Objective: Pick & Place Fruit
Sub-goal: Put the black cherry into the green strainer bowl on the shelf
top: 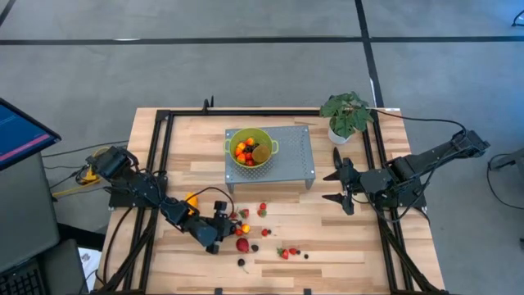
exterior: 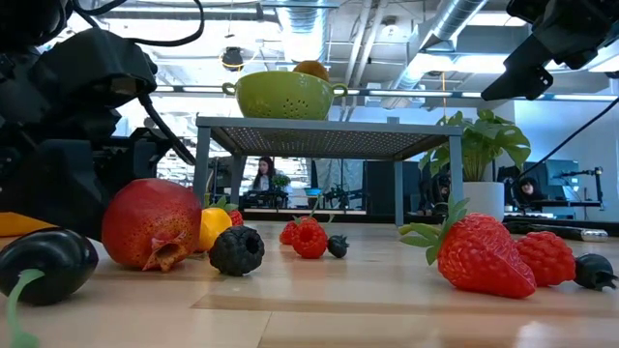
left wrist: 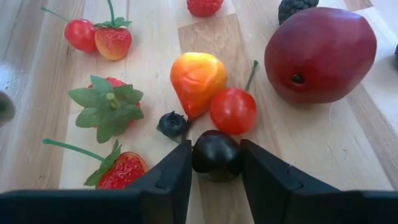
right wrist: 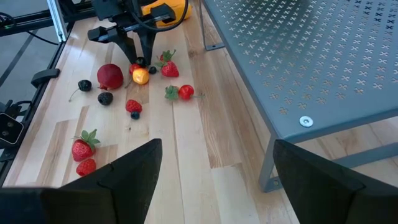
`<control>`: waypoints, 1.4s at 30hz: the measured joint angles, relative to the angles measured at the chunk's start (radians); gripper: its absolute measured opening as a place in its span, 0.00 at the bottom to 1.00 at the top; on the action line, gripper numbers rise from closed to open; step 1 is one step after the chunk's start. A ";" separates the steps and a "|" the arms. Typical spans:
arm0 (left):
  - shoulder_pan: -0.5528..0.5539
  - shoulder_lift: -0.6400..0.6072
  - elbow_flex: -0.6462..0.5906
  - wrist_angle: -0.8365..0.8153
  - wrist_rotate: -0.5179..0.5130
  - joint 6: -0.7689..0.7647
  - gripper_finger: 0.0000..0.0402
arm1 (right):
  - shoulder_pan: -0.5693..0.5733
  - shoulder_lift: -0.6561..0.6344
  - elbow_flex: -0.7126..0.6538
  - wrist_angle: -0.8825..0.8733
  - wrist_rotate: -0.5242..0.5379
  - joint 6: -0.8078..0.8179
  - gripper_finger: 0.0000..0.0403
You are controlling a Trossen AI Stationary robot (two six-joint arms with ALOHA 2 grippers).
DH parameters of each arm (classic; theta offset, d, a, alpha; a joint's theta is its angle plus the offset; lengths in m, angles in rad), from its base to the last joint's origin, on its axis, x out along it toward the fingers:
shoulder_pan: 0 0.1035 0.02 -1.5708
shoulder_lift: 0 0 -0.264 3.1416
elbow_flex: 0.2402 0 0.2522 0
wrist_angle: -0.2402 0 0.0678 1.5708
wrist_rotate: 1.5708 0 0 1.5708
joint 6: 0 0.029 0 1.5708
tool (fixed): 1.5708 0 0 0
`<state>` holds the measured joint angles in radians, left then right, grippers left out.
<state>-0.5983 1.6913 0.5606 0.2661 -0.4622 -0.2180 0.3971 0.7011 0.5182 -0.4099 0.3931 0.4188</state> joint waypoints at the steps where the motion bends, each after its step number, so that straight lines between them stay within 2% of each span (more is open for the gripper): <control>1: 0.000 0.000 0.000 0.000 0.000 0.000 0.29 | 0.000 0.000 0.000 0.000 0.000 0.000 0.75; 15: 0.000 -0.018 -0.003 -0.009 -0.002 -0.003 0.30 | 0.000 0.000 0.000 0.000 0.000 0.000 0.75; 24: 0.018 -0.244 -0.003 0.014 -0.009 0.010 0.29 | 0.000 0.000 0.000 0.000 0.000 0.000 0.75; 29: 0.082 -0.379 -0.003 0.117 -0.045 0.030 0.31 | 0.000 0.000 0.000 0.000 0.000 0.000 0.75; 33: 0.157 -0.454 -0.002 0.261 -0.046 0.174 0.31 | 0.000 0.000 0.000 0.000 0.000 0.000 0.75; 38: 0.276 -0.506 -0.001 0.421 -0.046 0.316 0.29 | 0.000 0.000 0.000 0.000 0.000 0.000 0.75; 42: 0.388 -0.523 -0.001 0.433 -0.045 0.369 0.31 | 0.000 0.000 0.000 0.000 0.000 0.000 0.75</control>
<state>-0.2099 1.1687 0.5598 0.6986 -0.5076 0.1513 0.3973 0.7013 0.5182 -0.4099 0.3931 0.4187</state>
